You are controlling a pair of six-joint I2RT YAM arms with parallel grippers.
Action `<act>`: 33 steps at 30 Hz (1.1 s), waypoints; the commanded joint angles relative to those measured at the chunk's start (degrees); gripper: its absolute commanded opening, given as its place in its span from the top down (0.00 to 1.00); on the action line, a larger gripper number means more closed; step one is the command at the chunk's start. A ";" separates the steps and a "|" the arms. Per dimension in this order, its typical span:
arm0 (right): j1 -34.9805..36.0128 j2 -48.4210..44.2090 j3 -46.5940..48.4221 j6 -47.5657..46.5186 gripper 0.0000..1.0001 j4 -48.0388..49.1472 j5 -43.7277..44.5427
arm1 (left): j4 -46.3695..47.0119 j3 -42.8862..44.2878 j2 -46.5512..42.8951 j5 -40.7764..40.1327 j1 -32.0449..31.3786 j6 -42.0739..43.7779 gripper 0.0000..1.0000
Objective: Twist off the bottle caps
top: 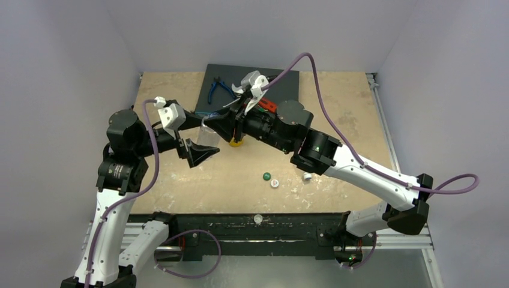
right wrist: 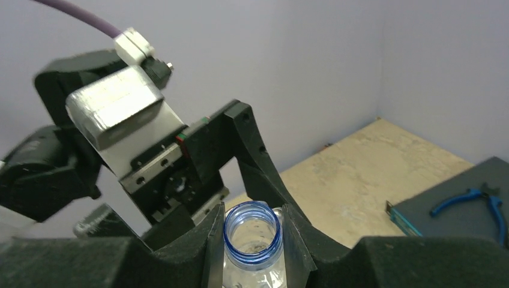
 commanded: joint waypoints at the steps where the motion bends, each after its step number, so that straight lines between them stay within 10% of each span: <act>1: -0.30 -2.01 -3.21 -7.07 0.82 -2.35 7.18 | -3.97 1.73 -0.14 -5.62 -0.04 0.27 0.00; 33: -6.09 6.79 -33.53 -6.25 0.86 26.45 22.58 | -6.79 0.36 1.02 -13.07 -0.08 1.17 0.00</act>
